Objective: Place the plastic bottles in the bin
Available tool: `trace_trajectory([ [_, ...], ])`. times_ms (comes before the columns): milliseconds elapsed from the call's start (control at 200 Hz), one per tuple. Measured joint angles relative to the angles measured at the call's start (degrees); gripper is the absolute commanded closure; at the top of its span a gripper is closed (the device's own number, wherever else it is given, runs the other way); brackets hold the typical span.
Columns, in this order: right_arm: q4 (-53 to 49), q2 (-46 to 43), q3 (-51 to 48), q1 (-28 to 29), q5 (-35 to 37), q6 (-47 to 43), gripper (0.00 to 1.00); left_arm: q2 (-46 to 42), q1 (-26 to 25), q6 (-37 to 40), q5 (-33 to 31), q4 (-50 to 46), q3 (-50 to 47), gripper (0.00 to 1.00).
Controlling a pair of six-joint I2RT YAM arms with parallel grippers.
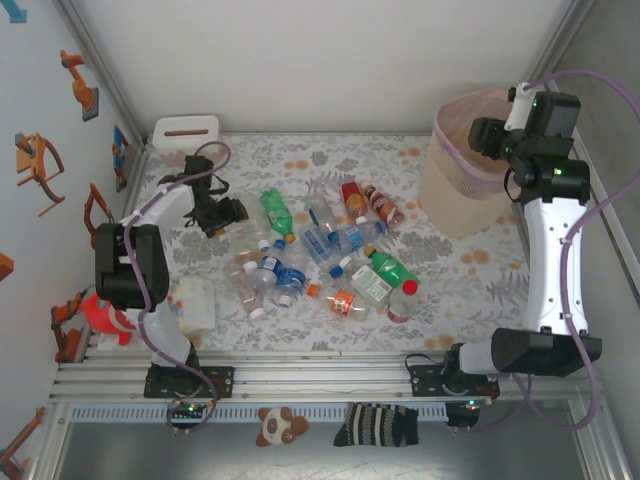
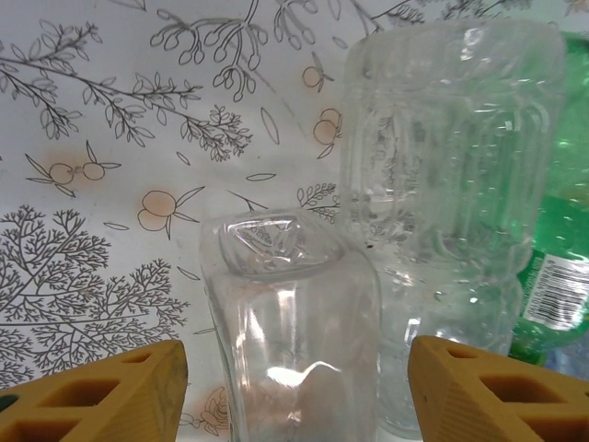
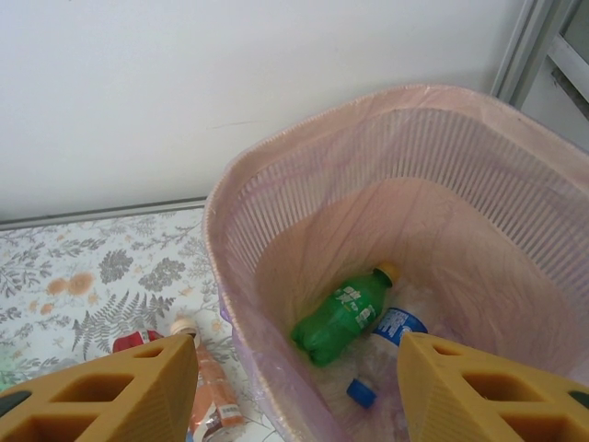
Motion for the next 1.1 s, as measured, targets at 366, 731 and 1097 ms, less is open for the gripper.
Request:
trace_trajectory([
  [366,0.07,0.28,-0.87,0.76,-0.07,-0.09,0.45,2.91,0.15,-0.61,0.0,-0.39,0.09,0.52],
  [731,0.02,-0.59,-2.38,1.18,-0.09,-0.26,0.46,2.19,0.87,-1.07,-0.66,-0.28,0.44,0.61],
  [1097,1.29,-3.72,-5.22,1.55,-4.31,0.11,0.46,-10.86,1.6,-0.79,0.24,2.86,0.31,0.63],
])
